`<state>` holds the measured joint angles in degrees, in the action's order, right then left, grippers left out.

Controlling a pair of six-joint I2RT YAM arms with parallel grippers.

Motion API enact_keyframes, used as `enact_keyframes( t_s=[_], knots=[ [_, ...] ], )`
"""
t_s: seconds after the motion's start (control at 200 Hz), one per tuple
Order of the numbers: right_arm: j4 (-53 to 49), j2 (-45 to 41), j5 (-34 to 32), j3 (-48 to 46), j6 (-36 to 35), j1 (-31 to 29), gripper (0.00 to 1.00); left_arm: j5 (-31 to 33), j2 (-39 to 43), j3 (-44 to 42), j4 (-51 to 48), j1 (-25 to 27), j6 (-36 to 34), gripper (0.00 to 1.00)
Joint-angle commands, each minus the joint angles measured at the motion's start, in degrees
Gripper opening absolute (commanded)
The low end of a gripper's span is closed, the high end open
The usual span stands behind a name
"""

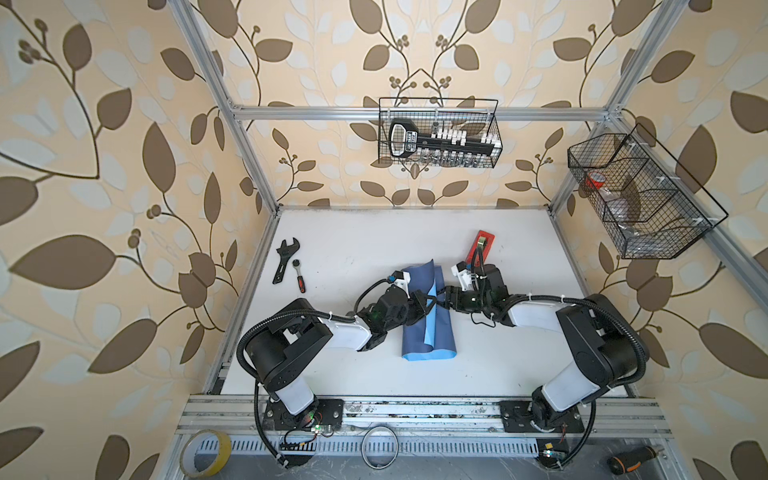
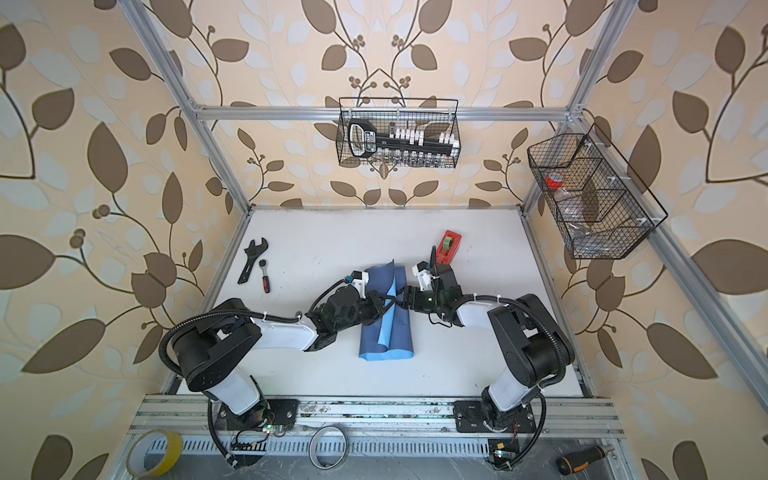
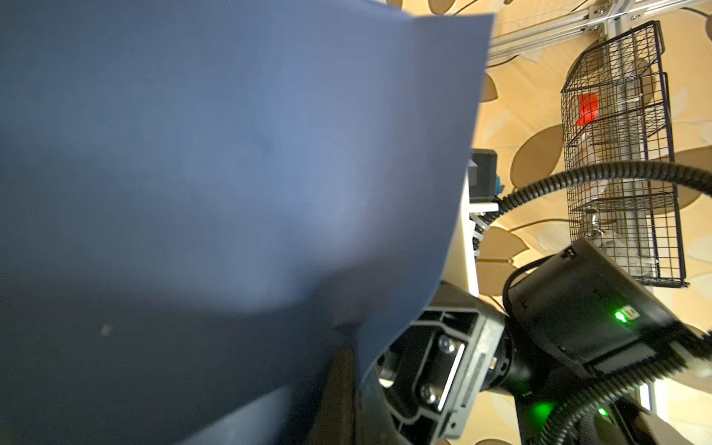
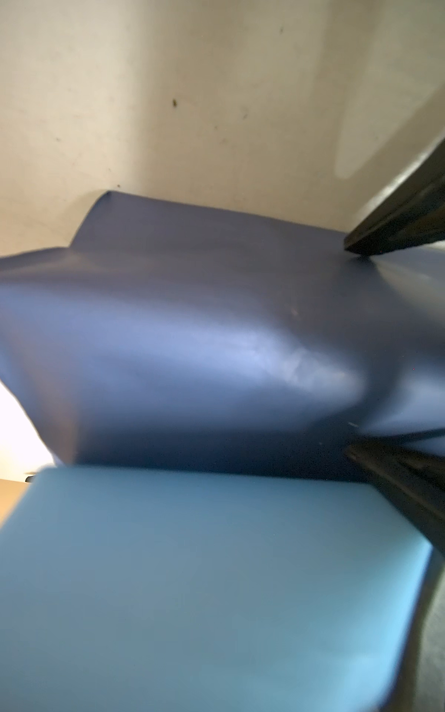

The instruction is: Wrap the gift box in paper

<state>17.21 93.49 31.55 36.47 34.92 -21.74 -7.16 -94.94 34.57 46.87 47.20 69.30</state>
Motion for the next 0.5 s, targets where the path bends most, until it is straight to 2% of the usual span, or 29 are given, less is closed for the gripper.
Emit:
enact_keyframes(
  t_s=[0.0,0.495],
  knots=[
    [-10.9,2.2,-1.8,-2.1,-1.7,-1.6,0.77,-0.5,-3.3,-1.9,3.7,0.5,-0.7,0.0],
    [-15.5,-0.4,-2.6,0.8,-3.4,-1.0,0.79,0.6,-5.3,-5.2,7.0,0.5,-0.3,0.0]
  ],
)
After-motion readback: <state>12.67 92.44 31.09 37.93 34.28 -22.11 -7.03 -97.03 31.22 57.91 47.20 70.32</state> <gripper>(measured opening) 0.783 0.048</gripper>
